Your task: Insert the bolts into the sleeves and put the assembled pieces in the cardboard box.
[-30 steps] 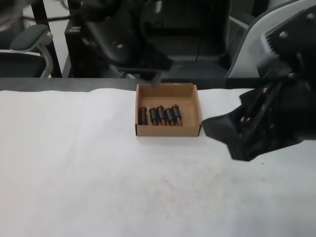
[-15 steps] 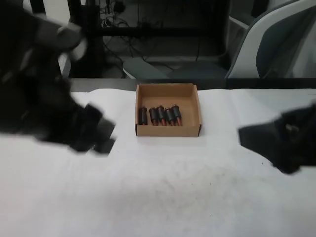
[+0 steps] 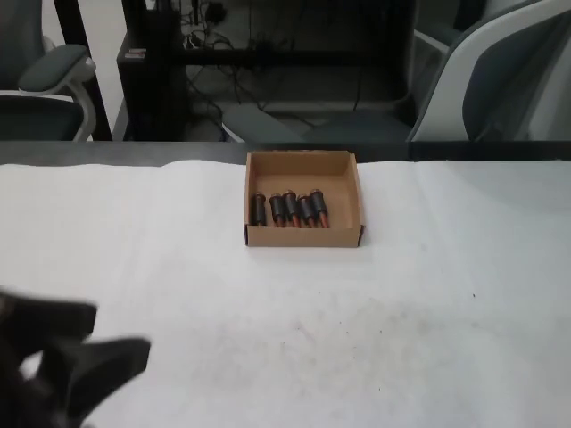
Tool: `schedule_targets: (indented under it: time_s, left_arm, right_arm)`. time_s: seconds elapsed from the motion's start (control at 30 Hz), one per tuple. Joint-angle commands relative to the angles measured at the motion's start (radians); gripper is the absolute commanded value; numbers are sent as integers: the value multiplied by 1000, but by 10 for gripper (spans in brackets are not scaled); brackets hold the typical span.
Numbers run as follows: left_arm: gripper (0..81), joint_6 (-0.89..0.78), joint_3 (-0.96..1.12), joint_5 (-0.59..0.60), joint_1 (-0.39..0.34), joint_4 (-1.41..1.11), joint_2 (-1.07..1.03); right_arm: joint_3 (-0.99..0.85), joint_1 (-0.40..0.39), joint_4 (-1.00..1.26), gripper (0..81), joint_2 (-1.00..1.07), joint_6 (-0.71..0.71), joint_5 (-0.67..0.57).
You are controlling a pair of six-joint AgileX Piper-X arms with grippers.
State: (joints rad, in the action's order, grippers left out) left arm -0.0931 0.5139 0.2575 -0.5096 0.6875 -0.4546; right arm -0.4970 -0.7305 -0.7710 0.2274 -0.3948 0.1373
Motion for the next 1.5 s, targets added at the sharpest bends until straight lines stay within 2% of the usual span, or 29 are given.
schedule_targets:
  time_s: [0.0,0.23,0.37,0.53,0.7,0.8,1.47]
  left_arm:
    - [526,-53,-91,5,-1,-84,66]
    - [526,-86,-303,-1,-1,-412,81]
    - [526,-86,-425,-2,-1,-556,81]
    - [526,-86,-514,-2,-1,-638,81]
    - [526,-81,-514,-89,-1,-603,81]
    - [526,-81,-514,-187,-1,-603,81]
    - [526,-85,-514,-183,-1,-594,81]
  right_arm:
    - [73,3,13,700,-57,-6,21]
    - [270,3,247,700,-65,1,73]
    - [389,3,361,700,-65,60,164]
    - [487,3,416,700,-65,65,287]
    - [497,3,438,700,-65,65,315]
    - [497,3,437,700,-65,65,330]
    - [497,3,428,700,-65,65,343]
